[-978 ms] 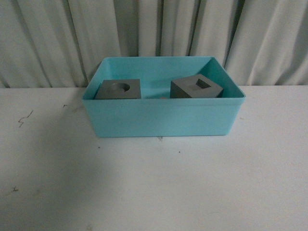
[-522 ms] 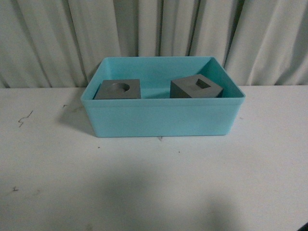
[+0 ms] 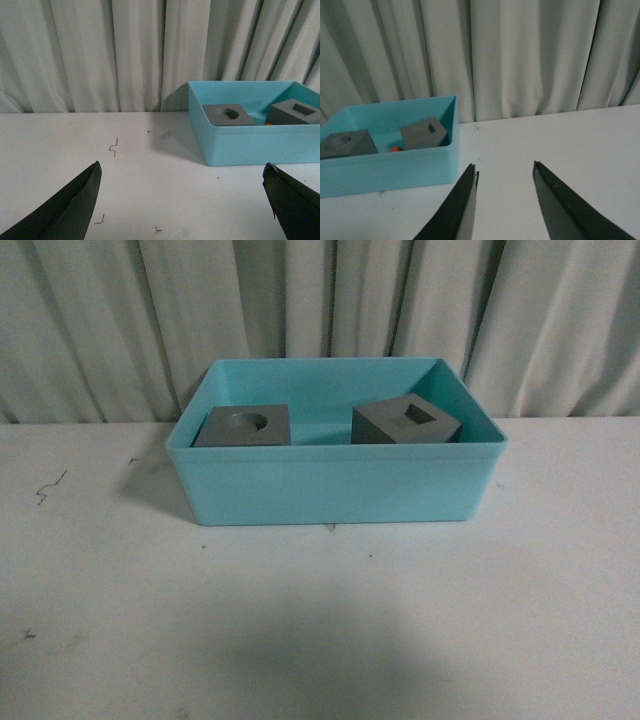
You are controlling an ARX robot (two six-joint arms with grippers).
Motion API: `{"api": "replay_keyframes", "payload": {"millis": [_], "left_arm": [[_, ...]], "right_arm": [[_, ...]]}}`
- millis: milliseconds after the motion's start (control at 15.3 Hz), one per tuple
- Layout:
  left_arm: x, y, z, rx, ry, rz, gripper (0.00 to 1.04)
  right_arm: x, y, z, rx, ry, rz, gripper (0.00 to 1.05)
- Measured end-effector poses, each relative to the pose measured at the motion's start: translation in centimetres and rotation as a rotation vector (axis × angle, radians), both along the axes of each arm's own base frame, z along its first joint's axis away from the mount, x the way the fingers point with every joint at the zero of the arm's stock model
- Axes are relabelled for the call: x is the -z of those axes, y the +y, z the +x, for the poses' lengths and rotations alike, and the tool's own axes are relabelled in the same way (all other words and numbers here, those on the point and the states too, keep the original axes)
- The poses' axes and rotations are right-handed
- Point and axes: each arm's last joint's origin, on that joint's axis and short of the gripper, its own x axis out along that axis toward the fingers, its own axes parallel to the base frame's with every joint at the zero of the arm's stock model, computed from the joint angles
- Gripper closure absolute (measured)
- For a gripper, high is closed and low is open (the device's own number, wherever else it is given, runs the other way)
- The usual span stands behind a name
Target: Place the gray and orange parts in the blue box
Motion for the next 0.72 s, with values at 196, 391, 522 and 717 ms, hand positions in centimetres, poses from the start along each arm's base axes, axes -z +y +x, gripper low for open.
{"api": "replay_keyframes", "payload": {"millis": [196,391,522,717], "left_arm": [[0.0,0.0,0.0,0.000,0.000,0.000,0.07],[0.0,0.0,0.0,0.000,0.000,0.000,0.07],[0.0,0.0,0.0,0.000,0.000,0.000,0.07],[0.0,0.0,0.0,0.000,0.000,0.000,0.07]], "right_arm": [[0.8,-0.8,-0.6,-0.002,0.011,-0.038,0.91],[1.5,-2.0,-1.5,-0.019,0.005,-0.053,1.03],[2.0,-3.0,-1.8,0.025,-0.018,-0.054,1.03],[2.3,-2.8,-2.2,-0.004,-0.012,-0.054,1.03]]}}
